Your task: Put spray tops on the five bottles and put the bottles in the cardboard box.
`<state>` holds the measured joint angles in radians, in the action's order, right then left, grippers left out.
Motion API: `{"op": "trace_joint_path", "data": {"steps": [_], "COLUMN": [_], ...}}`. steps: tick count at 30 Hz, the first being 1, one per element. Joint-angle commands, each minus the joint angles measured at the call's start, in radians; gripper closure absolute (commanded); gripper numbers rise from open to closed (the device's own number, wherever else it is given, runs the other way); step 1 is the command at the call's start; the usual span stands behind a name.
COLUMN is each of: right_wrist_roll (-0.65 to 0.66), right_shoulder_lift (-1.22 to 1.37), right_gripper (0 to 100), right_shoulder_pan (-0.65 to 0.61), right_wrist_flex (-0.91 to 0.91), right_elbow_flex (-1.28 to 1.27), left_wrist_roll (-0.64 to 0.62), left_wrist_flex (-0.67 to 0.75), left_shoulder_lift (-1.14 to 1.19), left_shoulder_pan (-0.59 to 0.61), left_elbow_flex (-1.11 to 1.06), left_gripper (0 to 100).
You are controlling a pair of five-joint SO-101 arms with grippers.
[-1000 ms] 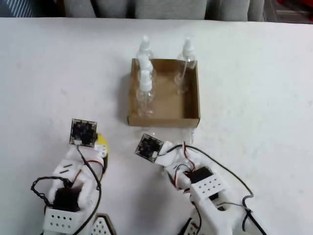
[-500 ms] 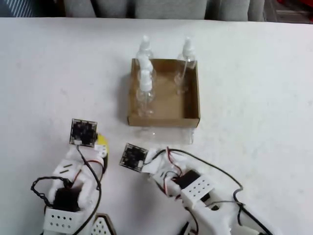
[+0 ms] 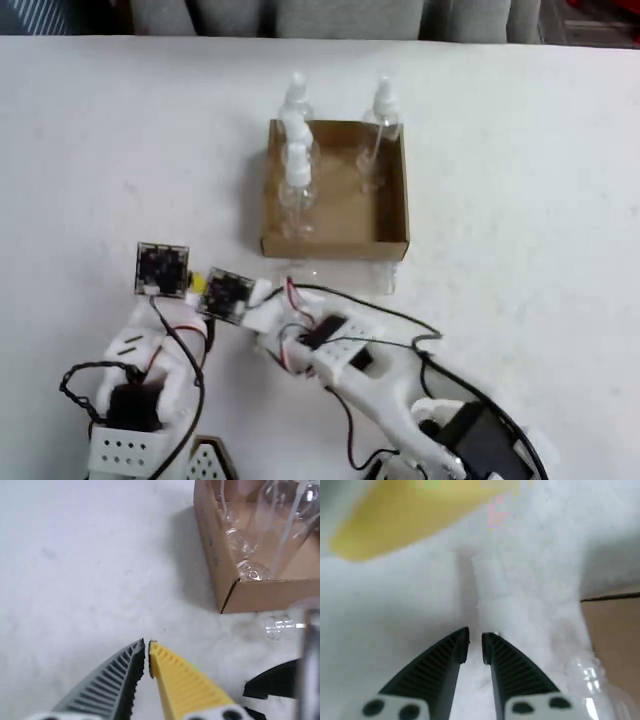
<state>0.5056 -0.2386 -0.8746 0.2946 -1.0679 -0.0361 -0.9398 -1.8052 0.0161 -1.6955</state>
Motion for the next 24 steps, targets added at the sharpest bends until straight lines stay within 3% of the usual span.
{"op": "trace_joint_path", "data": {"steps": [1, 5, 10, 24], "right_wrist_roll": [-0.074, -0.081, -0.104, -0.146], "right_shoulder_lift": [-0.018, -0.108, -0.272, -0.51], "right_gripper": [97.7, 96.5, 86.6, 95.7], "right_shoulder_pan": [-0.051, -0.03, 0.024, 0.243], "right_wrist_flex": [0.012, 0.117, 0.262, 0.443], "right_elbow_flex": [0.057, 0.057, 0.051, 0.044], "left_wrist_roll": [0.002, -0.011, -0.15, -0.353], "left_wrist_flex": [0.046, 0.048, 0.048, 0.077], "left_shoulder_lift": [-0.015, -0.015, -0.015, -0.012], "left_shoulder_pan": [0.01, 0.01, 0.01, -0.036], "left_elbow_flex": [0.003, 0.003, 0.008, 0.003], "left_gripper": [98, 98, 98, 98]}}
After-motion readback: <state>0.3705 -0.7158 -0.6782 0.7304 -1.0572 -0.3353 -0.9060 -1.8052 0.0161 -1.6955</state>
